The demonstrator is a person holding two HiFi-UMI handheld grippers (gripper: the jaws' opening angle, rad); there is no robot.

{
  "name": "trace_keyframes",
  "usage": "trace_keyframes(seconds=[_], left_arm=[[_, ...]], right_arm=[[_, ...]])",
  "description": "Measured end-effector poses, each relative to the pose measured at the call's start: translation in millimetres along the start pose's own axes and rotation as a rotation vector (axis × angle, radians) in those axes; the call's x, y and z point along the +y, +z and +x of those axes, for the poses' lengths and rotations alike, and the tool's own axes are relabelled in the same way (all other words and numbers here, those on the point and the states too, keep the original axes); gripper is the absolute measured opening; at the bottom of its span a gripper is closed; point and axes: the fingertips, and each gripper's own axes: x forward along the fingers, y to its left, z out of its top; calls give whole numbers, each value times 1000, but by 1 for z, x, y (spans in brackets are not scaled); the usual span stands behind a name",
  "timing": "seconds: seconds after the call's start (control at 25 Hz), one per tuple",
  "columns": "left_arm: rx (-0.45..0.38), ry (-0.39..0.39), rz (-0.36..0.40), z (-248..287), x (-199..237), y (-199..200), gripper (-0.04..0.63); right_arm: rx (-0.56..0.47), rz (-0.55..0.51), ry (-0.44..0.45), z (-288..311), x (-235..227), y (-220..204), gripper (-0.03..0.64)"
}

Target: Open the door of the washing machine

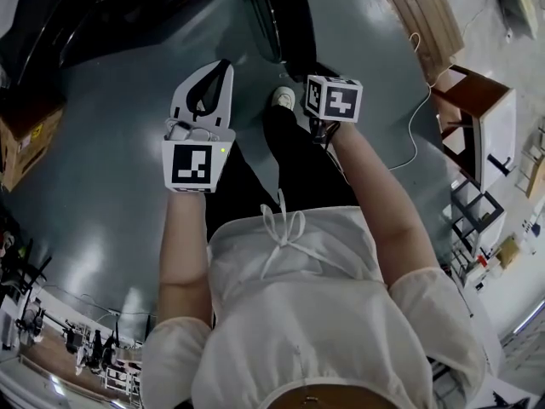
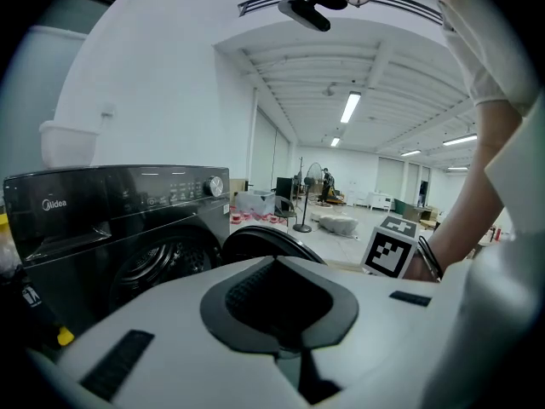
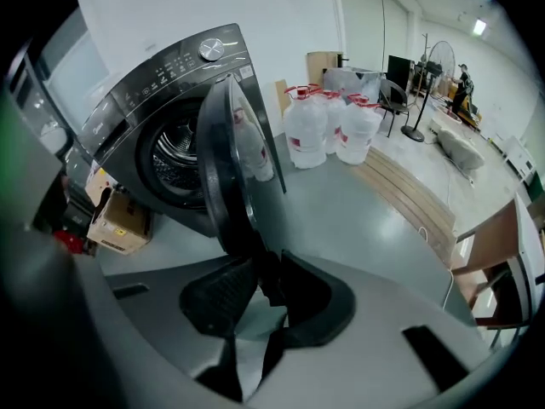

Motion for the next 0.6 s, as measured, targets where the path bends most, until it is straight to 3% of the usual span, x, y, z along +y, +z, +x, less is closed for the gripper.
trace_keyframes(seconds=[0.2,0.36,0.6], left_arm=[[-13,-5,5,30,-27,5,23],[-62,-6,17,56,-47,15,23],[-64,-49,52,88,-69,29,23]], right_arm=[[-11,-82,18,-1,-37,15,86],[-14,-114,30,1,-69,23,87],[-28,-140,44,-4,-104,42,92]])
